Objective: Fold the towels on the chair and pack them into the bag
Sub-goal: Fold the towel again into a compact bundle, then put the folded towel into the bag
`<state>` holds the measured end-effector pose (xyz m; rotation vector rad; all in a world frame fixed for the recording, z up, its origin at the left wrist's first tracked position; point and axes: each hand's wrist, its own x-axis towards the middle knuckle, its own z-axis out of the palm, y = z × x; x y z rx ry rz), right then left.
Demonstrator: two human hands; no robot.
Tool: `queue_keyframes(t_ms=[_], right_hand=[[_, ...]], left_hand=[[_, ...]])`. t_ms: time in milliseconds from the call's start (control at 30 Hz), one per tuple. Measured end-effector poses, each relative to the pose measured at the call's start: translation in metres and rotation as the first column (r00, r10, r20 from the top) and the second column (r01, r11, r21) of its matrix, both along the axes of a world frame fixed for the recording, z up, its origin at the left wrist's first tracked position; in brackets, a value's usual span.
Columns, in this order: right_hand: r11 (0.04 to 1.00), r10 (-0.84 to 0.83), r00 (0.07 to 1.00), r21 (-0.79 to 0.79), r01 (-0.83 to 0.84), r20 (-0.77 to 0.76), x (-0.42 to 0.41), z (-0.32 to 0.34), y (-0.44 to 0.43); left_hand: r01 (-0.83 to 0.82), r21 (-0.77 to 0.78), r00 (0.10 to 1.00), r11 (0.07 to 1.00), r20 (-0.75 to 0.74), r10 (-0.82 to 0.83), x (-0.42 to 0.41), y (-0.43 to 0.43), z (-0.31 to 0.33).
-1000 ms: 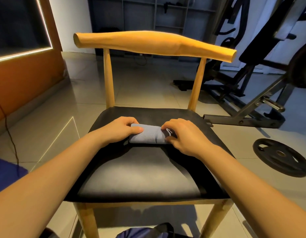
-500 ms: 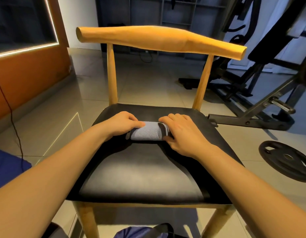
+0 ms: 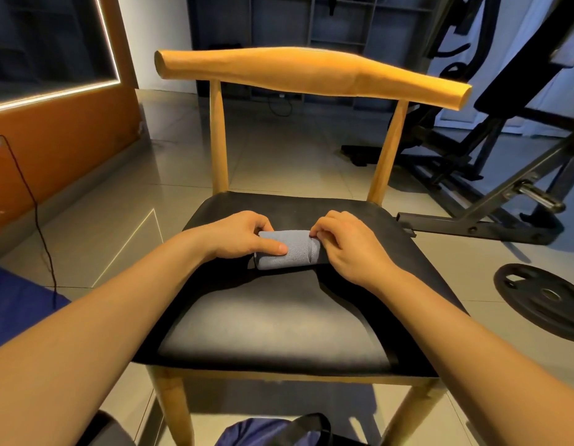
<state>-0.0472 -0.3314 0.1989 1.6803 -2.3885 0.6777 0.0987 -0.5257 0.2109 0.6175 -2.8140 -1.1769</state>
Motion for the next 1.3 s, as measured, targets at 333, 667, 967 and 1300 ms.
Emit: queue_keyframes(t_ms=[333, 667, 967, 1300], right_hand=[[0.996, 0.009, 0.974, -0.087, 0.011, 0.225, 0.021, 0.036, 0.026], [0.947, 0.143, 0.685, 0.102, -0.305, 0.714, 0.094, 0.036, 0.071], [0.976, 0.051, 0.627, 0.095, -0.198, 0.777, 0.174, -0.011, 0.126], [0.98, -0.084, 0.586, 0.173, -0.097, 0.806, 0.228, -0.054, 0.17]], left_hand=[[0.032, -0.146, 0.959, 0.989, -0.275, -0.072, 0.031, 0.036, 0.035], [0.268, -0.066, 0.935, 0.961, -0.222, -0.276, 0.095, 0.099, 0.065], [0.112, -0.059, 0.986, 0.992, -0.118, -0.118, 0.142, 0.145, 0.011], [-0.016, 0.104, 0.998, 0.994, -0.054, 0.022, 0.188, 0.203, -0.038]])
